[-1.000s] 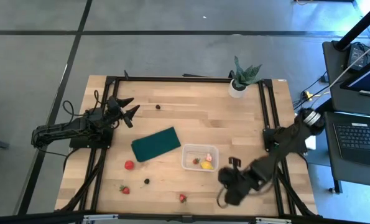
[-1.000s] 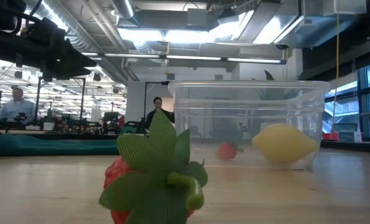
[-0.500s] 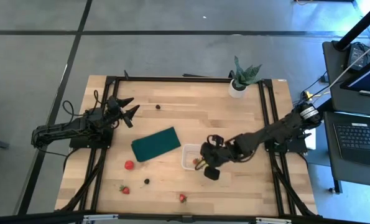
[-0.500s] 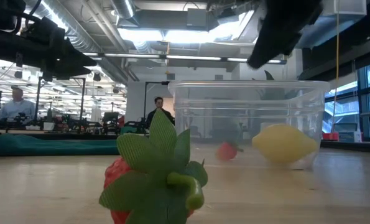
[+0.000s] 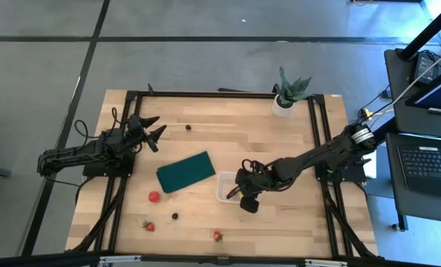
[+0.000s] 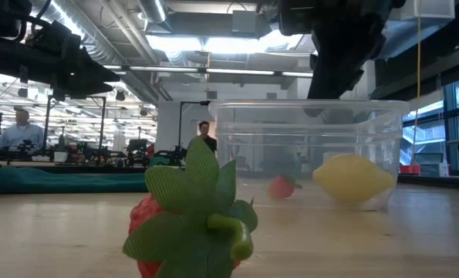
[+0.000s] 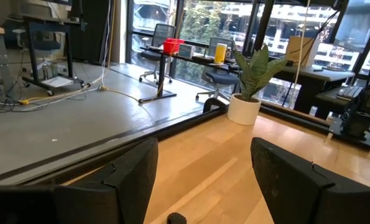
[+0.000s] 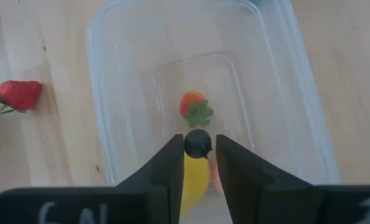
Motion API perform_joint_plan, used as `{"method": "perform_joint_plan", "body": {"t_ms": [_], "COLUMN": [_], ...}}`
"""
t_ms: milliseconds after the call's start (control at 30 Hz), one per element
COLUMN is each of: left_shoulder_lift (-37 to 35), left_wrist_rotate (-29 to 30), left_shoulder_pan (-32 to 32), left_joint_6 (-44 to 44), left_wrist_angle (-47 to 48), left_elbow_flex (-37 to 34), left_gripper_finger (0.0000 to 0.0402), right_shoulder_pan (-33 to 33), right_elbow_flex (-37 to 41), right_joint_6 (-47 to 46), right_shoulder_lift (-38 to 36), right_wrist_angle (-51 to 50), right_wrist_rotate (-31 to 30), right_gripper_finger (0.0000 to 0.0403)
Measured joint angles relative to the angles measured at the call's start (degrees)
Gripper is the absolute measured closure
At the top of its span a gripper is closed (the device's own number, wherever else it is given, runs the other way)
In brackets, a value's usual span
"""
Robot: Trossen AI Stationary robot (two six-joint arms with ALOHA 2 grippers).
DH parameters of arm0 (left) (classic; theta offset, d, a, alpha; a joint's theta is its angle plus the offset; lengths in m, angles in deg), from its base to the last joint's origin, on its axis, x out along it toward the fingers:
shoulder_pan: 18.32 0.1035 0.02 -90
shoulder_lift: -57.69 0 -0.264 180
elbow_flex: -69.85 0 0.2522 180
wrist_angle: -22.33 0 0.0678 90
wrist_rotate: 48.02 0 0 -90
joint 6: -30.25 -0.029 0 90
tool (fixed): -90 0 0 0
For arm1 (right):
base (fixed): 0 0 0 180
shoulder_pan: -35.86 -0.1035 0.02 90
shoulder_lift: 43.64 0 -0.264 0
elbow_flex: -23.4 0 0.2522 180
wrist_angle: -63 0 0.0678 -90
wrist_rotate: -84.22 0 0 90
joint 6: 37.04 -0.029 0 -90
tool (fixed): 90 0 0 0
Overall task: Pick and placing Produce into tupperware
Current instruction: Put the blueberry into the transparent bin, then put the blackberry into the transparent bin
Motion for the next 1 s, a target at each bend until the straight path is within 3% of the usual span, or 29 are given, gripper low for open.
{"method": "perform_joint_plan", "body": {"t_ms": [267, 567, 700, 800, 1000], "left_shoulder_lift": [0.0, 0.0, 0.0, 0.0, 0.0], "left_wrist_rotate": [-0.01, 0.0, 0.0, 0.02, 0.02], "left_shoulder_pan": [-0.01, 0.0, -0.01, -0.01, -0.02], "left_joint_6": [0.0, 0.0, 1.32, 2.84, 2.74], "left_wrist_angle": [-0.07, -0.09, -0.11, -0.64, -0.5], "left_elbow_flex": [0.0, 0.0, 0.0, 0.0, 0.0], "left_gripper_finger": [0.0152, 0.0152, 0.0152, 0.0152, 0.0152], "right_shoulder_pan": [0.0, 1.36, 3.14, 4.47, 5.31], "right_elbow_flex": [0.0, 0.0, -3.5, -9.02, -17.97], "right_joint_6": [0.72, 1.36, 1.67, 4.43, 19.64], "right_shoulder_lift": [0.0, 0.0, 0.0, -1.17, -7.76], "right_wrist_angle": [0.2, 0.32, -4.16, -6.65, -5.97], "right_wrist_rotate": [0.0, 2.01, 1.93, -3.02, -20.71], "right_gripper_finger": [0.0265, 0.015, 0.0118, 0.011, 0.0113]}}
